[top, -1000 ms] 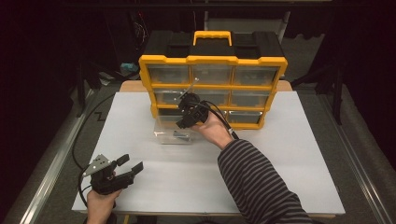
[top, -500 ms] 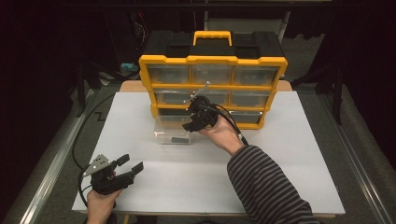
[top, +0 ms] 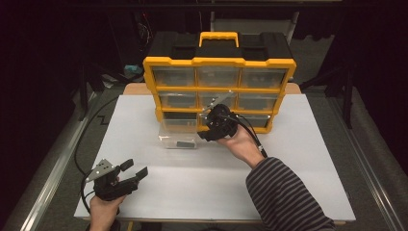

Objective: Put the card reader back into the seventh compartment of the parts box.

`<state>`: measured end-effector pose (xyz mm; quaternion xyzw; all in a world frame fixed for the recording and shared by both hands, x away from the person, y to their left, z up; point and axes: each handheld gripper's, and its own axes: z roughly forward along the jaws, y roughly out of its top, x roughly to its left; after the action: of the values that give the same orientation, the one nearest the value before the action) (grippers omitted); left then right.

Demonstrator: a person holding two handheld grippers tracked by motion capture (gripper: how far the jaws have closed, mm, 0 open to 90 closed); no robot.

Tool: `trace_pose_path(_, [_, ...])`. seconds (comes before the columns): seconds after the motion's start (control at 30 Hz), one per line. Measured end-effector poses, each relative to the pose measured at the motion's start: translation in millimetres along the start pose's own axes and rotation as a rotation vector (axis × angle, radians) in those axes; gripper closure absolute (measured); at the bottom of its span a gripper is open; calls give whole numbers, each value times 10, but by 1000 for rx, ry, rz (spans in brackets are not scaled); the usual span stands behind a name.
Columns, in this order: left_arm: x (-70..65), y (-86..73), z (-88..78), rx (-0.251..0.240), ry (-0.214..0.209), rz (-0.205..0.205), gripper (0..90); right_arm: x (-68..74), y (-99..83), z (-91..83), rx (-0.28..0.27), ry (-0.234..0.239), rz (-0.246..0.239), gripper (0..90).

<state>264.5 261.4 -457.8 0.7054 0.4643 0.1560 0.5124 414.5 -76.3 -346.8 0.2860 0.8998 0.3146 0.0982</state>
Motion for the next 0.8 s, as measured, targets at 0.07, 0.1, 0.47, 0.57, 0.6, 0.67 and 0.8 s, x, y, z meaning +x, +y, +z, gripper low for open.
trace_pose_path(0.07, [0, 0, -1, 0, 1, 0, 292, -9, -41, -13, -5, -1, 5, 503])
trace_pose_path(0.1, [1, 0, -1, 0, 1, -1, 292, -15, -59, -21, -2, -1, 6, 500])
trace_pose_path(0.47, [0, 0, 0, 0, 2, -1, 291, -79, -236, -124, -35, -13, 28, 472])
trace_pose_path(0.57, [0, 1, -1, 2, 2, -1, 291, -98, -292, -143, -37, -19, 31, 465])
trace_pose_path(0.6, [0, 1, -1, 2, 2, 0, 291, -107, -310, -149, -41, -21, 29, 465])
trace_pose_path(0.67, [0, 1, -1, 2, 3, -1, 291, -116, -345, -165, -42, -20, 40, 464])
trace_pose_path(0.8, [0, 1, -1, 2, 3, -1, 291, -142, -414, -191, -51, -26, 49, 462])
